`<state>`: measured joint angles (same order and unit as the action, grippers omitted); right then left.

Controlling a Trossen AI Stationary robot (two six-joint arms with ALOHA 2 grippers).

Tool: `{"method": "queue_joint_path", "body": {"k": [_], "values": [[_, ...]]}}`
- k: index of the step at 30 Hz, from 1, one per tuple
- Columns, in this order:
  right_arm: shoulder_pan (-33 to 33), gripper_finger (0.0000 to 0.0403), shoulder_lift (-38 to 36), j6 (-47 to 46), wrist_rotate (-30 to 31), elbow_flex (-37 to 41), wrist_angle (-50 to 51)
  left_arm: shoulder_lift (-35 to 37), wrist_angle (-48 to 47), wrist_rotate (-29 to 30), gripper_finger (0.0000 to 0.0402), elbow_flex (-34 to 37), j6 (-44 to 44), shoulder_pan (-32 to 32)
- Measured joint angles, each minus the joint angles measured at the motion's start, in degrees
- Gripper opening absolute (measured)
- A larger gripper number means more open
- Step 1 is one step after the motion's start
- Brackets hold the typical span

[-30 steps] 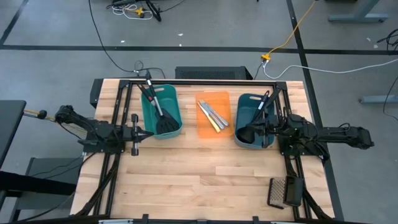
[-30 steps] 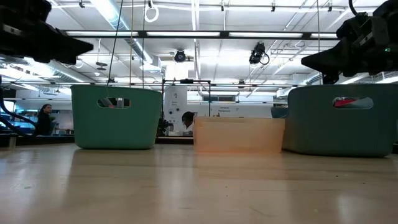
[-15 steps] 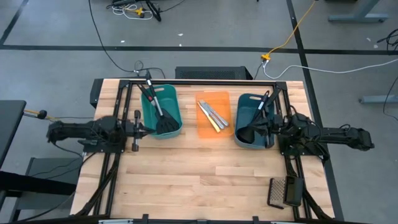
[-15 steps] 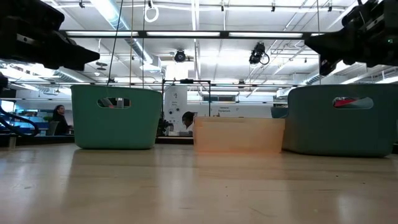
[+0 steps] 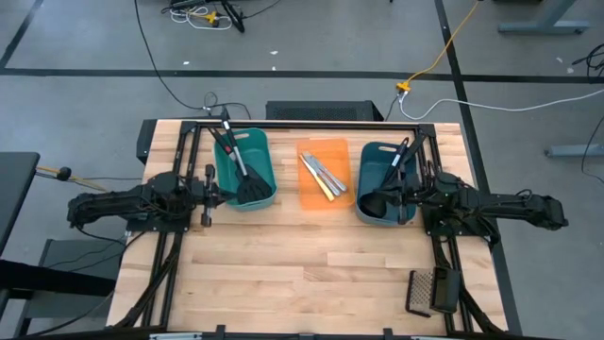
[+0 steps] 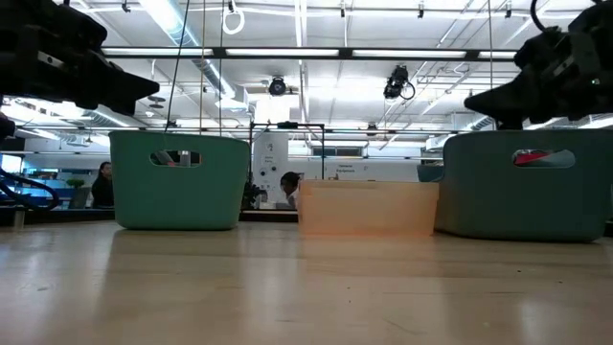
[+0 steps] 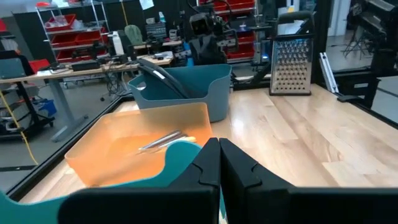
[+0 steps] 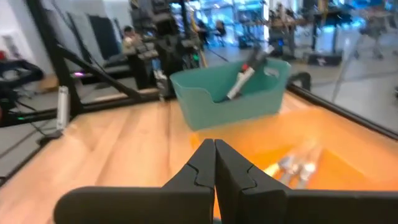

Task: Pick & Place Kitchen Items
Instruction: Return to home position

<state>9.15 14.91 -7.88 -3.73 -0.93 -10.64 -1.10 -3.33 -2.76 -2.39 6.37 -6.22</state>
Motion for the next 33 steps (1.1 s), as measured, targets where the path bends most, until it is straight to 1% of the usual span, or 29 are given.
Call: {"method": "queue_joint_path", "body": {"k": [3,7,9,14,18,21,23,27,33], "values": [[0.00,0.0003,0.00,0.64,-1.64,0.00,-3.05,0.00,0.06,-0.05,0.0005,0.00,0.06,0.00],[-1.13,0.0003,-0.03,1.30,-5.73,-0.02,-9.73,0.00,0.21,-0.47,0.0006,0.02,0.50,0.00],[-2.54,0.0002,-0.02,1.55,-5.45,-0.02,-11.40,0.02,0.21,-0.60,0.0003,0.04,0.46,0.00],[-6.03,0.0001,-0.04,3.57,-3.46,-0.02,-10.19,0.02,0.28,-1.36,0.0005,0.04,0.02,0.00],[-6.73,0.0001,-0.96,5.37,-1.77,-0.02,-9.18,0.02,0.27,-1.39,0.0003,0.04,-0.04,0.02],[-6.73,0.0001,-3.41,6.94,-2.88,-1.14,-9.14,0.02,0.26,-1.39,0.0005,0.04,-0.07,0.02],[-6.75,0.0001,-5.26,7.63,-3.51,-1.57,-8.33,0.02,0.26,-1.41,0.0003,0.04,-0.11,0.02],[-6.75,0.0000,-9.21,7.53,-3.77,-1.53,-2.20,0.02,0.26,-1.49,0.0004,0.04,-0.03,0.02],[-6.75,0.0000,-14.88,7.10,-1.85,-1.46,7.83,0.02,0.26,-1.49,0.0003,0.04,0.02,0.02]]}}
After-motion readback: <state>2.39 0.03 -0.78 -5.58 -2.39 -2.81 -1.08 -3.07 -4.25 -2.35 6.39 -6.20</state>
